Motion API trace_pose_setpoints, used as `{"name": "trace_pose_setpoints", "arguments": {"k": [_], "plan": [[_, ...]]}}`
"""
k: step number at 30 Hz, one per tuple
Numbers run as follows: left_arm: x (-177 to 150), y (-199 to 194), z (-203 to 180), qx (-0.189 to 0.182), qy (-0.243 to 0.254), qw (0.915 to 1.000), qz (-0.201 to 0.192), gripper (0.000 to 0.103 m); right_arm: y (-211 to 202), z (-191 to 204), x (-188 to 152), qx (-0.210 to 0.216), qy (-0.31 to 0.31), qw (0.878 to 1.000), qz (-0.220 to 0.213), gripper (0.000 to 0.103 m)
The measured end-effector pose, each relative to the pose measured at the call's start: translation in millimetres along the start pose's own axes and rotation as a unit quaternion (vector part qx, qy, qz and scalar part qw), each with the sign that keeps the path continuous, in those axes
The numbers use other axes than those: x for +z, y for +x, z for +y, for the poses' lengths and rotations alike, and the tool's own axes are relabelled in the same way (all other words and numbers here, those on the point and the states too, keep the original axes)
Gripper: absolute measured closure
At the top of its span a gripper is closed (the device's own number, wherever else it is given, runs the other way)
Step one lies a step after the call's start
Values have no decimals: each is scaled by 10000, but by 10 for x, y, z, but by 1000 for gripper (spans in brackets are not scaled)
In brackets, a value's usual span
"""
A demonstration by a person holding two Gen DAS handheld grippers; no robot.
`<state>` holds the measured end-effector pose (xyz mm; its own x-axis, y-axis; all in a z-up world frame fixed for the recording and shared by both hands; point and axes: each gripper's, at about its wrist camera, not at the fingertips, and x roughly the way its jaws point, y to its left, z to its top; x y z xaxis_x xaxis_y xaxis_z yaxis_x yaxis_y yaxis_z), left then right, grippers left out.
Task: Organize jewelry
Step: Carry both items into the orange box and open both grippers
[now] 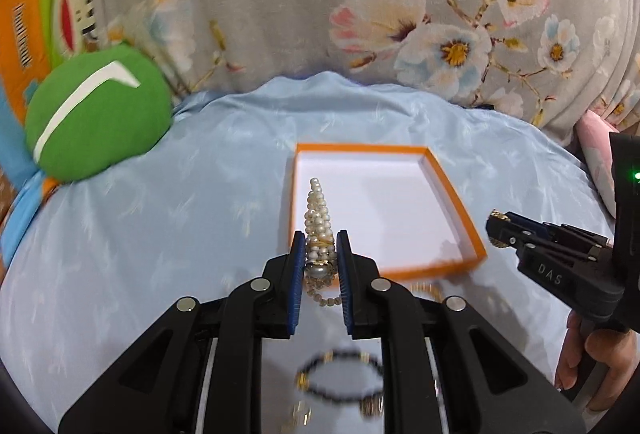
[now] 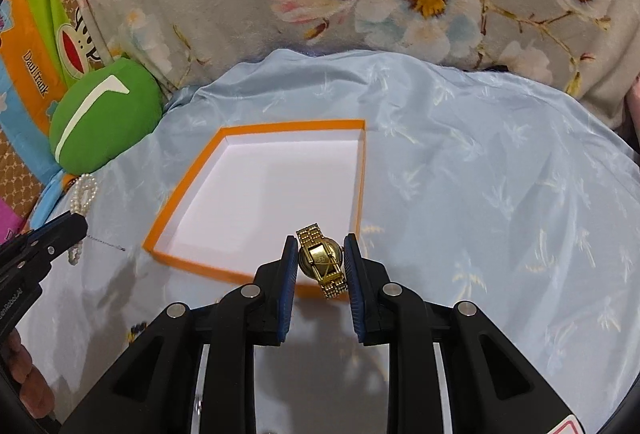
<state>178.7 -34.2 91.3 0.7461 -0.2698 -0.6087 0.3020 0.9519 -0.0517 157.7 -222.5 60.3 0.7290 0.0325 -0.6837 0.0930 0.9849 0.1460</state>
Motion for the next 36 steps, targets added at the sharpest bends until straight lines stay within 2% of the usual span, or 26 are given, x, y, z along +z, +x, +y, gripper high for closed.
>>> {"name": "trace_pose_setpoints", "arguments": {"k": [5,8,11,14,18,23,24,25,27,31,36], "plan": [[414,655,-72,-132,23,9999,105,88,525,-56,408,-14,-32,9999,136,81],[558,1038,-121,-170,81,9996,218,88,808,-141,566,-2,32,9996,273,81],[631,1359,-148,-265,97,9986,449,88,1038,-202,659,8,75,9992,384,81],[666,1607,-180,-104,160,9984,523,88,1242,-207,728,-64,22,9988,493,81],[681,1822,-165,-102,54,9974,705,88,1362,-187,748,-89,-1,9979,645,81],[710,1896,-174,24,74,9973,732,86,1414,-169,786,-108,-73,9974,707,80],[714,1889,-168,60,70,9975,699,84,1390,-163,790,-132,-90,9978,648,76],[716,1875,-159,81,61,9978,650,74,1356,-156,792,-170,-111,9982,568,67],[725,1841,-135,106,31,9983,579,60,1267,-149,783,-226,-123,9989,401,61],[709,1609,-23,84,-133,9991,400,60,963,-163,684,-136,-17,9998,175,61],[536,1025,141,82,-177,9998,70,60,424,-109,339,-219,-85,9997,-70,60]]}}
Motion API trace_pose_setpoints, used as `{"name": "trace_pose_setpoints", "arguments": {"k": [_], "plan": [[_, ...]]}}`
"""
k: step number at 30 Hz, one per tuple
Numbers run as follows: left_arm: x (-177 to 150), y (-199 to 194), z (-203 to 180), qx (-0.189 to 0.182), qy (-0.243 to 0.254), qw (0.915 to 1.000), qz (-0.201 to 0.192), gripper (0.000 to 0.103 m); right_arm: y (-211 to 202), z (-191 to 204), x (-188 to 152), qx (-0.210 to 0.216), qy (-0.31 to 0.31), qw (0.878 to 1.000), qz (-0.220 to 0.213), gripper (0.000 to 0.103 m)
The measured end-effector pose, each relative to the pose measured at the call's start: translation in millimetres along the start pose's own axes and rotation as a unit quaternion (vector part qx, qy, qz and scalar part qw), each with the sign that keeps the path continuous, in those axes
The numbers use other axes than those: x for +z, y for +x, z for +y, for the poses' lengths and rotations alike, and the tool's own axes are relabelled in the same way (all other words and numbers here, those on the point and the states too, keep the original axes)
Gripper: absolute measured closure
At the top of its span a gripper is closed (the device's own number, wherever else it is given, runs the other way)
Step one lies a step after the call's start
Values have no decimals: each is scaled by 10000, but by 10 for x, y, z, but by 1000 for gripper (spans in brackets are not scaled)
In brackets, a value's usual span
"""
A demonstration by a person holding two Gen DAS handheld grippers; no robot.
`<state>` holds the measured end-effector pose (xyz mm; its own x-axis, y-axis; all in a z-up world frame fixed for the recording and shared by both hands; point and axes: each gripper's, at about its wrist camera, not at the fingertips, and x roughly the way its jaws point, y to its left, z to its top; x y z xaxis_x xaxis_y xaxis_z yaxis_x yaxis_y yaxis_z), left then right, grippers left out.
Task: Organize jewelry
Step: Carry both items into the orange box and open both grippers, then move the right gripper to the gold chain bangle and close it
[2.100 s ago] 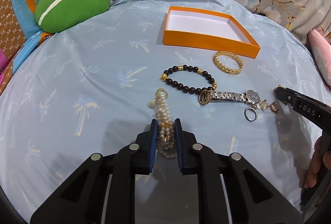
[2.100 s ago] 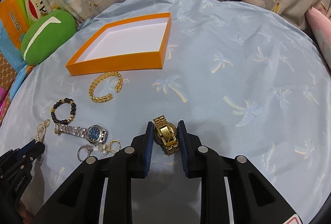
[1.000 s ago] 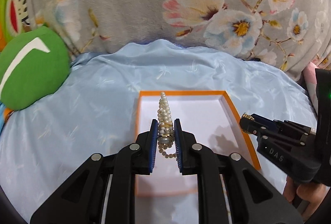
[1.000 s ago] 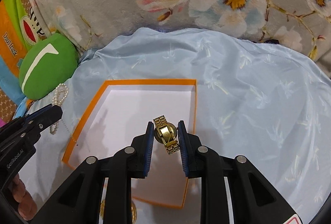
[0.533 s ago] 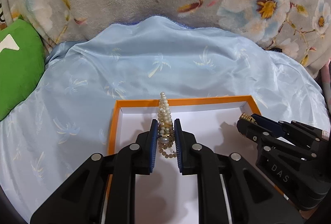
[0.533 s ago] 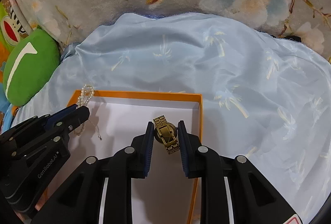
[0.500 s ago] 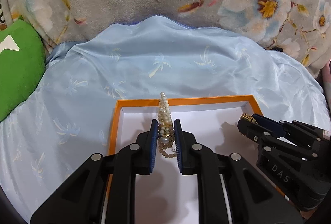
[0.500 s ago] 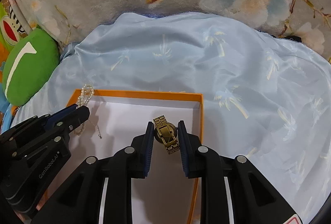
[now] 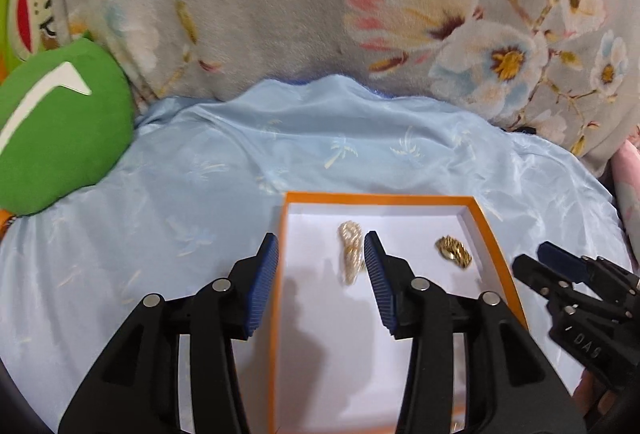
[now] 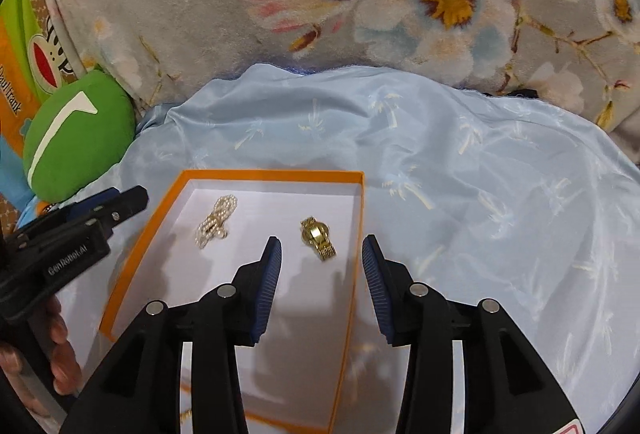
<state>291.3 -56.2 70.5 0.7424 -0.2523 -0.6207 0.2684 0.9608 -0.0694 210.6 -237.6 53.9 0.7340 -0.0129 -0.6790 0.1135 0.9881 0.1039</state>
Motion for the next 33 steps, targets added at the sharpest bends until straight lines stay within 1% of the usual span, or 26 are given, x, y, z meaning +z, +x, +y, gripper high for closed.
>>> {"name": "trace_pose_setpoints", "arguments": {"k": [3,7,12,15,18,21,25,30,33], "plan": [[-236,-366,138,-18,-78,9999,-73,54,-354,-71,-344,27,97,9999,-40,55],[-681,-784,314,-94,-230,9997,4,54,-730,-117,-833,-65,210,9998,-38,49],[-1313,-1201,360,102,-164,9998,13,54,-1056,-40,-1430,-193,345,9992,-2,49],[-1599,-1341,351,56,-248,9996,91,49,-1145,41,-1660,-170,338,9993,44,49],[-1796,-1411,307,-124,-319,9990,279,49,-1185,130,-1782,-39,340,9993,133,49],[-1907,-1482,241,-124,-213,9992,313,49,-1235,219,-1865,95,352,9992,156,49],[-1946,-1497,209,-102,-201,9991,355,40,-1233,340,-1891,158,254,9994,194,49],[-1942,-1426,322,-136,-522,9973,500,39,-1188,356,-1876,196,337,9990,239,49],[-1945,-1405,354,-155,-631,9964,537,39,-1117,379,-1791,165,343,9990,226,49]]}}
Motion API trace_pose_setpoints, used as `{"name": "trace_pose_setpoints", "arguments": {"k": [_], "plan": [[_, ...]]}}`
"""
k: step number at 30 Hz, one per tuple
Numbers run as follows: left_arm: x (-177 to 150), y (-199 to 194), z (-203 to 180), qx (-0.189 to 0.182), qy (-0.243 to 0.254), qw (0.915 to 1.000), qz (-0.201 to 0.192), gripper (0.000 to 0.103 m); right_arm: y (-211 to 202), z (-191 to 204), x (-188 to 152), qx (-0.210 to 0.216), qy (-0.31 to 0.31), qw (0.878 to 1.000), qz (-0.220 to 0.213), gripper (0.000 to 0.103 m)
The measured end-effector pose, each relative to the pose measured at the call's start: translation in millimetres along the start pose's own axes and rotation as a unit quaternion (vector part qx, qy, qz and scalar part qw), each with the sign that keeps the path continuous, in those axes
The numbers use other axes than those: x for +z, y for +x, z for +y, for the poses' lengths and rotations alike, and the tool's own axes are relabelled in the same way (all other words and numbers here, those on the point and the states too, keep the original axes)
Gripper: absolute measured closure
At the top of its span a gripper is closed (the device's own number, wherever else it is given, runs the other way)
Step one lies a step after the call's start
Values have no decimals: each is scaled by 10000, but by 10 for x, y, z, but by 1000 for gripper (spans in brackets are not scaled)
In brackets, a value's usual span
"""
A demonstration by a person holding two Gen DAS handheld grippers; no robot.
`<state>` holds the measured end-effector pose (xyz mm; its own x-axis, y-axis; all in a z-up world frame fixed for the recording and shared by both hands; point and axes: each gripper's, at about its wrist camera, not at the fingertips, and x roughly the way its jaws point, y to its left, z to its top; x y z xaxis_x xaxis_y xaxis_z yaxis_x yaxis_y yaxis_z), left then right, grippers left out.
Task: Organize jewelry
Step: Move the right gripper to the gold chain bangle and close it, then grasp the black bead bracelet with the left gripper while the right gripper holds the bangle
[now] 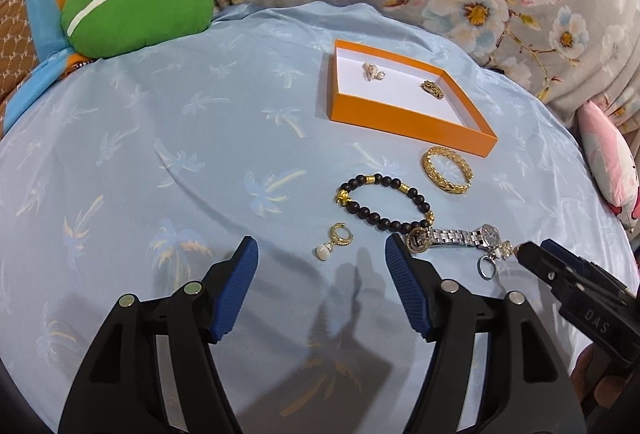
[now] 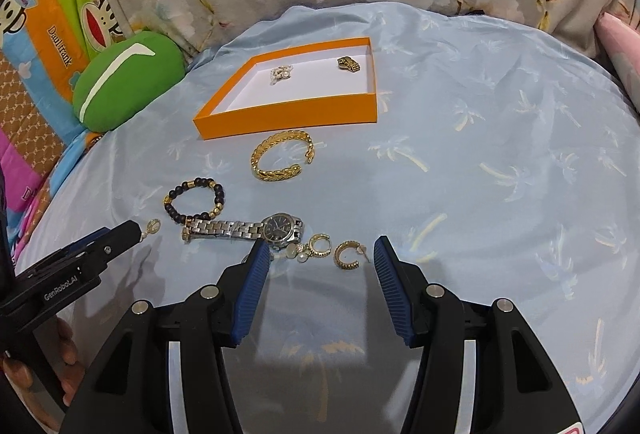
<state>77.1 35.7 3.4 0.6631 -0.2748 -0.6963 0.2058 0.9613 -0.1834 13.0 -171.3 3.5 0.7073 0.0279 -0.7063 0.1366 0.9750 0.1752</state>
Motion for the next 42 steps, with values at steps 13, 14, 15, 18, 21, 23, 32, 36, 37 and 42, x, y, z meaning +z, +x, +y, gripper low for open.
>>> {"name": "trace_pose_setpoints", "arguments": {"k": [13,14,15,18,21,23,32,36,37,42], "plan": [[-6,33,9,-21,-49,10000,65,39,613,342,558,-148,-847,9958,312,34],[-9,34,8,-24,-52,10000,67,39,651,356,589,-109,-875,9954,367,33],[-6,33,10,-26,-42,10000,67,39,702,375,628,-69,-918,9948,442,30],[-4,40,8,-31,-39,10000,76,39,826,421,694,-95,-1027,9930,569,28],[1,43,14,-49,-48,9999,88,39,906,453,716,-138,-1071,9919,670,28],[1,45,12,-55,-50,9999,90,39,941,470,705,-167,-1113,9911,716,28],[-2,50,3,-71,-46,9999,95,39,934,483,647,-169,-1068,9920,654,48],[1,49,4,-66,-56,9999,96,38,781,380,648,-152,-853,9951,465,49],[1,49,4,-67,-57,9999,96,38,718,337,646,-176,-786,9959,401,49],[-6,52,-20,-88,-24,9999,97,38,289,-14,525,-401,-373,9984,123,48]]}}
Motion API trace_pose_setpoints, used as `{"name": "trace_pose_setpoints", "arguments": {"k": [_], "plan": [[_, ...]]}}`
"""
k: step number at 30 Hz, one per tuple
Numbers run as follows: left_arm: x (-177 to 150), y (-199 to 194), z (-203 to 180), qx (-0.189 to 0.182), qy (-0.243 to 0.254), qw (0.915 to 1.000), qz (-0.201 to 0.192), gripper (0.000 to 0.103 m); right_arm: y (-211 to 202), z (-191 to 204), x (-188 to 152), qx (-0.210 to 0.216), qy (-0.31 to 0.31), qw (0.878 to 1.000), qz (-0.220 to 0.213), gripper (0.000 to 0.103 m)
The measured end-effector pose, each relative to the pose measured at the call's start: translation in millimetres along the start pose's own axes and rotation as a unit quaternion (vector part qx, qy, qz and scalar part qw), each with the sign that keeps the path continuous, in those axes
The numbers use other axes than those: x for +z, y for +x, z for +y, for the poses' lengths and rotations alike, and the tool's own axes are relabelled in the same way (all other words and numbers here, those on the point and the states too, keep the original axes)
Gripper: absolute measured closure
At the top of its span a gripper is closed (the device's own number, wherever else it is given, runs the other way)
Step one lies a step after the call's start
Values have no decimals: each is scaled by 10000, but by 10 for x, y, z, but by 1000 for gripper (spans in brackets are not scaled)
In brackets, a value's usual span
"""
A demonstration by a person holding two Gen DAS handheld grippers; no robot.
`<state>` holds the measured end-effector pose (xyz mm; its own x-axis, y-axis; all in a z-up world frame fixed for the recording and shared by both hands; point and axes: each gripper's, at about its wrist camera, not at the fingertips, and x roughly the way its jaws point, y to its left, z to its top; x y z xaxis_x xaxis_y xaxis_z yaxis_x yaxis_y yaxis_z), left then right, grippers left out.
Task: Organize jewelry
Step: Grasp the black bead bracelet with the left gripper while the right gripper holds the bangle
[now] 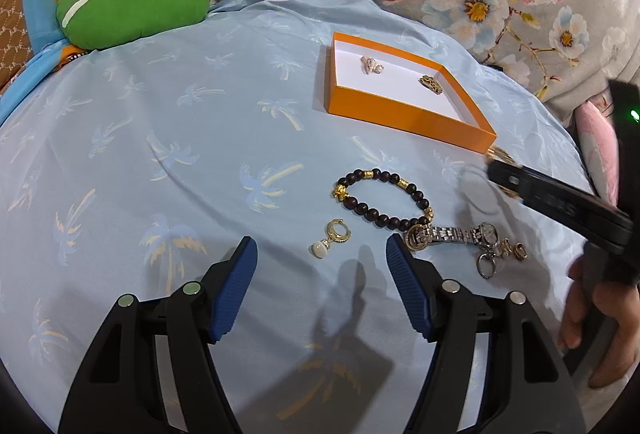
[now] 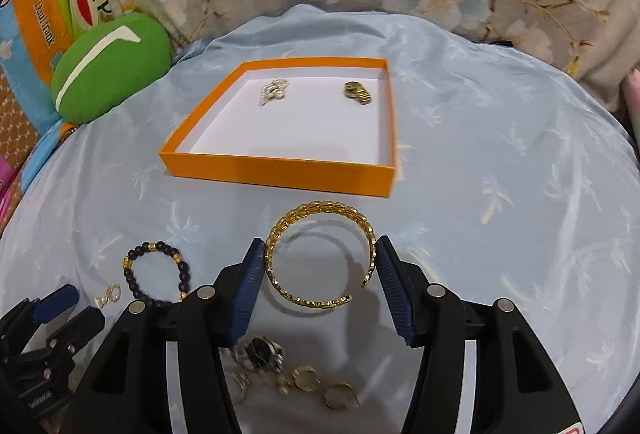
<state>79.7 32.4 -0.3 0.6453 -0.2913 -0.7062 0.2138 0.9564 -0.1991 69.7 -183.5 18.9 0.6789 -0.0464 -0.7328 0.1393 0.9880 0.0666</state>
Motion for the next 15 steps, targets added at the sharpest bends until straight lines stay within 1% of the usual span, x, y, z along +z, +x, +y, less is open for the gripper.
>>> {"name": "trace_pose_setpoints", "arguments": {"k": [4,6,9,11,13,14,15], "plan": [[-3,-5,-36,-6,74,10000,-7,38,-176,-295,-296,-214,299,9993,61,48],[7,-2,-71,60,136,9999,-16,38,-228,-419,-432,-289,445,9985,112,48],[91,39,-120,165,214,9996,-61,38,-275,-546,-570,-279,608,9976,178,48],[163,93,-155,62,157,9999,33,38,-299,-578,-605,-194,675,9974,165,48],[250,167,-211,-200,48,9996,173,38,-309,-570,-609,-165,659,9976,130,48],[285,200,-261,-231,78,9995,200,38,-299,-562,-608,-136,642,9977,151,48],[308,226,-318,-228,157,9994,201,34,-290,-561,-606,-103,645,9977,168,48]]}}
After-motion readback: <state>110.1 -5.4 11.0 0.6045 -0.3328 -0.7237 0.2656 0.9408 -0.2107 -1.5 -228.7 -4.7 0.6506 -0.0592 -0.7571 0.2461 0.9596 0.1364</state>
